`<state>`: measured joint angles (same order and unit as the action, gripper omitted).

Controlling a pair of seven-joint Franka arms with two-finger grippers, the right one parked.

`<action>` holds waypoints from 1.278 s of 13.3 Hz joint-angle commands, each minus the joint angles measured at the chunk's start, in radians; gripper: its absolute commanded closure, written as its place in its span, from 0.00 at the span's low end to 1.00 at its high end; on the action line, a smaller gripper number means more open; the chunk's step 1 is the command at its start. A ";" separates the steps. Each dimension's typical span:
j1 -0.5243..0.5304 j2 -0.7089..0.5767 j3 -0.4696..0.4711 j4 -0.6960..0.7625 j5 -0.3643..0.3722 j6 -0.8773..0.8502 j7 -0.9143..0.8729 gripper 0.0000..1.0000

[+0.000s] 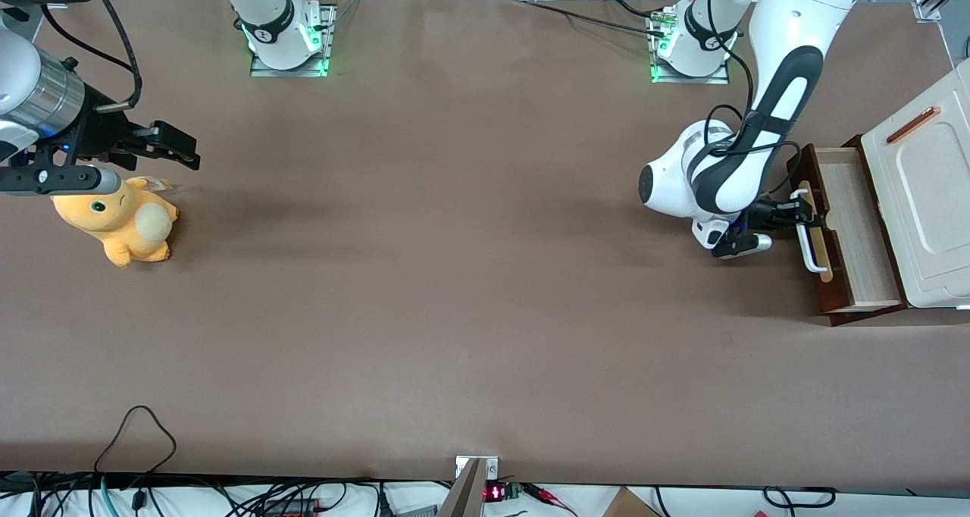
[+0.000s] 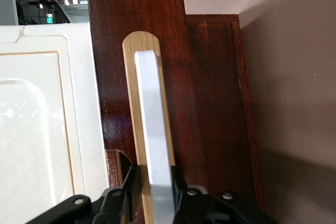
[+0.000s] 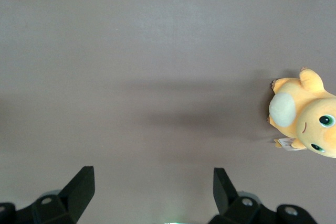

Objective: Open lower drawer with left arm only

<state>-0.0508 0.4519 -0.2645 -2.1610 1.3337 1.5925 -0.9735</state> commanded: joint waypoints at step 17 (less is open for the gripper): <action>0.078 -0.306 -0.072 0.279 -0.802 0.215 0.510 0.00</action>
<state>-0.0127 0.2081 -0.3376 -1.9030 0.6559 1.7957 -0.5734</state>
